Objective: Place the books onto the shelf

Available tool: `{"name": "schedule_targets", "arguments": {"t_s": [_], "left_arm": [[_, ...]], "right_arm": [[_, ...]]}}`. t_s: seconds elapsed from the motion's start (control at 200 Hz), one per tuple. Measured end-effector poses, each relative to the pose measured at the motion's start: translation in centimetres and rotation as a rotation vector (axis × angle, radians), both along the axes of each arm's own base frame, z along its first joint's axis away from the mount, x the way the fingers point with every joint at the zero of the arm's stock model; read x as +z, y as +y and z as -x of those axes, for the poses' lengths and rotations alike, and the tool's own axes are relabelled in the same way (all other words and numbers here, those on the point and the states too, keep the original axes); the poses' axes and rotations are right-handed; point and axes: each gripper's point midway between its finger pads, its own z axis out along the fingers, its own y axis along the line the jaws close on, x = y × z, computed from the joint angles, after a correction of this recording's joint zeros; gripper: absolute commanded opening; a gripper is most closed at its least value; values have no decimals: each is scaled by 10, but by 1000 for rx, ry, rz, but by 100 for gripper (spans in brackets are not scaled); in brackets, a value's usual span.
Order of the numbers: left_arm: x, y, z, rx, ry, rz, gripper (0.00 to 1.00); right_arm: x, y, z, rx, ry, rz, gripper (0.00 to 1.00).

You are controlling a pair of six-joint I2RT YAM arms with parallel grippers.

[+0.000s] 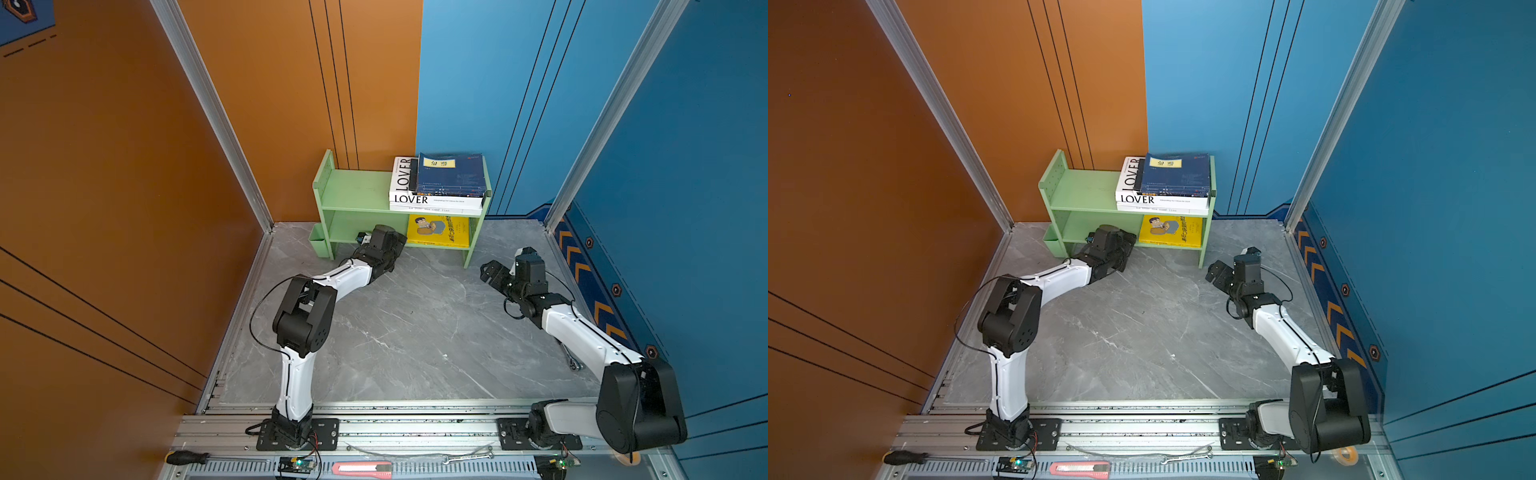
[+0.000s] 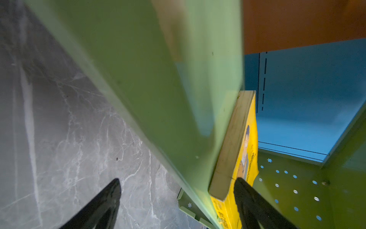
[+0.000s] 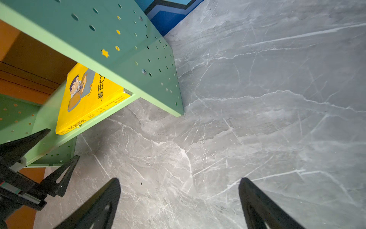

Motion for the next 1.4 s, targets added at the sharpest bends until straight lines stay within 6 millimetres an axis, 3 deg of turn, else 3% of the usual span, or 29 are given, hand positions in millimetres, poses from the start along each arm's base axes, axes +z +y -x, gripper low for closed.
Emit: {"name": "schedule_targets", "arguments": {"t_s": [0.701,0.876,1.172,1.402], "left_arm": [[-13,-15,7,-27,35,-16,90],[-13,-15,7,-22,33,-21,90],[-13,-15,8,-12,29,-31,90],[-12,-15,34,-51,25,-58,90]], "right_arm": [[-14,-12,13,-27,35,5,95],[-10,-18,16,-41,21,3,95],[-20,-22,25,-51,40,5,96],[-17,-27,32,-64,26,2,97]]}}
